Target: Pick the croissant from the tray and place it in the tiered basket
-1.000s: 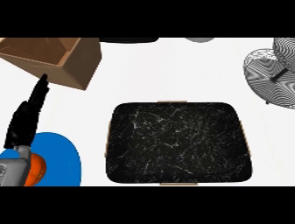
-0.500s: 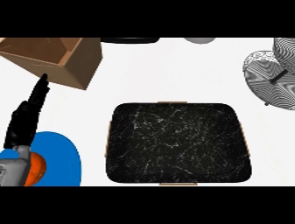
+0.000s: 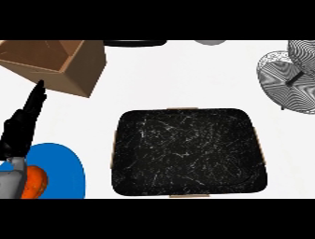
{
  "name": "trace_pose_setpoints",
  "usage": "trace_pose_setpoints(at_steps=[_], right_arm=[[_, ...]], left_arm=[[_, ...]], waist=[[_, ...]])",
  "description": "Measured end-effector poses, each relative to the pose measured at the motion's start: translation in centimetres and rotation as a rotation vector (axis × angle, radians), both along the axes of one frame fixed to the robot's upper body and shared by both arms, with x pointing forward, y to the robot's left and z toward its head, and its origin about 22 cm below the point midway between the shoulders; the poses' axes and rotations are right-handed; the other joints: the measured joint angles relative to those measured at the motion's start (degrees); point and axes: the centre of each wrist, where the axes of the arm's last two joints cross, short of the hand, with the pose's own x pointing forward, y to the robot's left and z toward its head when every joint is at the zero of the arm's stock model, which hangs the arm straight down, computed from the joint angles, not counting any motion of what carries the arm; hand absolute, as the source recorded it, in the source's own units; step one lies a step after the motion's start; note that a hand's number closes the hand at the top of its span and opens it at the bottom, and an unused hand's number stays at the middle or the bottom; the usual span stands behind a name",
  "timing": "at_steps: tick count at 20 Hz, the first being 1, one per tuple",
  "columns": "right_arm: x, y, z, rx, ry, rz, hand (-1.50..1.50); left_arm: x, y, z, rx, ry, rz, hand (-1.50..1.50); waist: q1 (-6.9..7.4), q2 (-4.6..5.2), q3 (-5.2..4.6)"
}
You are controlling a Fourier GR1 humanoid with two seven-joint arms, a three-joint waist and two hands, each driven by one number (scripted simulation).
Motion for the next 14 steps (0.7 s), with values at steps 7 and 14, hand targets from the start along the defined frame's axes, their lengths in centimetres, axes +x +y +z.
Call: trace_pose_setpoints(at_steps=[7, 14], right_arm=[[-5.3, -3.3, 2.0, 0.147, -0.012, -0.061, -1.5], [-14.0, -6.6, 1.1, 0.2, -0.053, -0.043, -1.5]], left_arm=[[-0.4, -0.3, 0.1, 0.001, 0.01, 0.027, 0.0], [-1.0, 0.2, -0.3, 0.008, 0.008, 0.042, 0.0]], waist=[[-1.43, -0.4, 0.13], [-2.42, -0.48, 0.2]])
